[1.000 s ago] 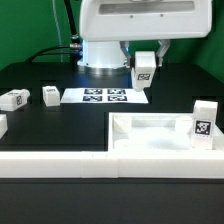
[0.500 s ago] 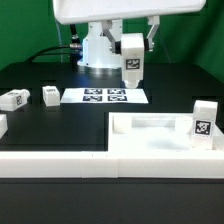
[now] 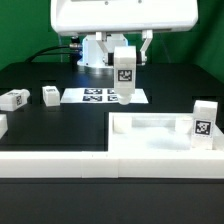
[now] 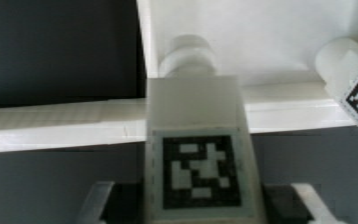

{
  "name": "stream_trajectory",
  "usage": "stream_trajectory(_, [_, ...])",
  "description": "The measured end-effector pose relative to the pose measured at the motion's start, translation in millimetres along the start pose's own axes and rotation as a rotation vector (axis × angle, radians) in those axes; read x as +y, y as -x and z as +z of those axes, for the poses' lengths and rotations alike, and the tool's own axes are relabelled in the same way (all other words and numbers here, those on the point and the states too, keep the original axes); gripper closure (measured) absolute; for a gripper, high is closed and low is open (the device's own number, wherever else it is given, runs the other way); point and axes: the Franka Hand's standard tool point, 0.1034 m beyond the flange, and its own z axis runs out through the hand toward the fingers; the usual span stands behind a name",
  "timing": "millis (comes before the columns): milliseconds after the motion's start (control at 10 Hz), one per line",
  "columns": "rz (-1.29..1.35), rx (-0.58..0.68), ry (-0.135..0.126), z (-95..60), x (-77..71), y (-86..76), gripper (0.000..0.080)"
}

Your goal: Assemble square table

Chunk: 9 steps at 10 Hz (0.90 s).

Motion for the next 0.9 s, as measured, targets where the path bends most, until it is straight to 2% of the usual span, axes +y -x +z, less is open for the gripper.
stream_trajectory(200, [0.104,0.039,0.01,13.1,-10.5,-4.0,0.0511])
stream_trajectory(600, [0.078,0.061,0.015,12.4,-11.2,-4.6,0.0511])
stream_trajectory(700, [0.07,0.13,0.029,17.5,-10.5,3.6,0.0511])
stream_trajectory(900, [0.078,0.208,0.042,24.3,-20.9,17.6,0.0511])
